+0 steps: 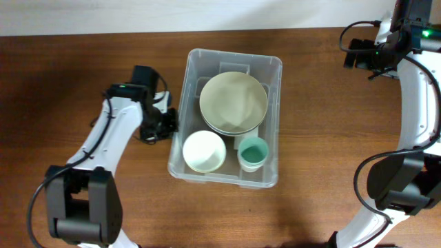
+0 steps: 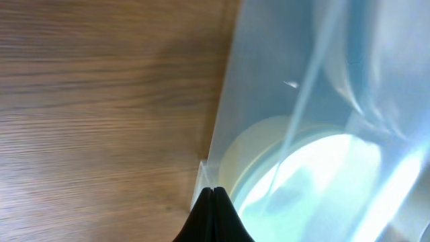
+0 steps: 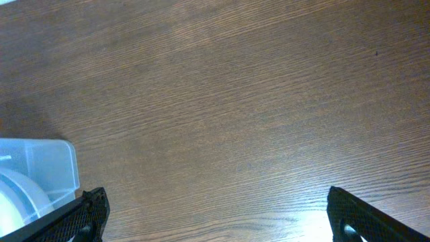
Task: Pack container
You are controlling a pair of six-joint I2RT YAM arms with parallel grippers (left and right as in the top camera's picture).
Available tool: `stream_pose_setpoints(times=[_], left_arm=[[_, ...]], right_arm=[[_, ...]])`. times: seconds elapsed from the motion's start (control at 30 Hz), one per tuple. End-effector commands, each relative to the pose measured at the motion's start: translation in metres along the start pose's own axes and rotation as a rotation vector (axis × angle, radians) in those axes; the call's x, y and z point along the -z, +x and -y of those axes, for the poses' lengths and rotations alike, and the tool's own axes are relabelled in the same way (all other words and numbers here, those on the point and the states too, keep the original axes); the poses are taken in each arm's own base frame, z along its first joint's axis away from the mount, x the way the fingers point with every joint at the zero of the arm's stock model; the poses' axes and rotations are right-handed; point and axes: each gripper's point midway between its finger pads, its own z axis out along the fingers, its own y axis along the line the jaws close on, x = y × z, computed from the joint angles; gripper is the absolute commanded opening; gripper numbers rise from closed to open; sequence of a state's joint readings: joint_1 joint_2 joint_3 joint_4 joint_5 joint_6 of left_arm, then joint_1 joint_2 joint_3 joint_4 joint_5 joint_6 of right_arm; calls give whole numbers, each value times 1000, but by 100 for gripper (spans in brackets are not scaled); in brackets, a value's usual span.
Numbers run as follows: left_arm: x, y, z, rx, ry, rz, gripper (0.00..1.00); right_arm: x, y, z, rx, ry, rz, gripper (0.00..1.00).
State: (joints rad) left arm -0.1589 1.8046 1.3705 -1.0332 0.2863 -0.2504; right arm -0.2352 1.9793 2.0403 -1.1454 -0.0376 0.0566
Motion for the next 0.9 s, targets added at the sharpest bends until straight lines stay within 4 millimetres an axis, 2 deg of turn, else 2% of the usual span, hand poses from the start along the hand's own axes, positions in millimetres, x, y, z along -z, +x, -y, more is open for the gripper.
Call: stream_pose_setpoints(times=[0.0,0.1,0.17,0.27,0.37,0.4,0.43,0.47,0.5,0.53,0.57,0.7,0.87], left_arm=[[-4,7,25,-54,37,-11,1],[-3,2,28,-62,42,7,1],[0,-4,21,-52,15,30,0],[12,-23,-7,11,-99,100,1],[26,-40,-31,64,-143,161,11],[31,-48,-42,87,-156,192,19],[35,-55,-51,110,-155,215,40],[39,-60,-61,134,-155,234,68],[41,-62,-66,148,-155,243,74],[45,-65,-78,176,-159,258,95],[48,-68,-87,197,-166,270,99],[52,-69,-101,226,-190,279,99],[52,-69,-100,225,-189,279,100]], right_arm=[[7,-4,3,-14,10,19,99],[7,-4,3,-14,9,19,99],[7,-4,3,-14,9,19,99],[7,-4,3,-14,10,19,99],[7,-4,3,-14,9,19,99],[7,-4,3,-14,9,19,99],[7,-4,3,-14,9,19,99],[7,-4,3,-14,9,19,99],[7,-4,3,-14,9,19,99],[7,-4,3,-14,10,19,99],[7,-4,3,-14,9,19,99],[7,-4,3,-14,9,19,99],[7,-4,3,-14,9,19,99]])
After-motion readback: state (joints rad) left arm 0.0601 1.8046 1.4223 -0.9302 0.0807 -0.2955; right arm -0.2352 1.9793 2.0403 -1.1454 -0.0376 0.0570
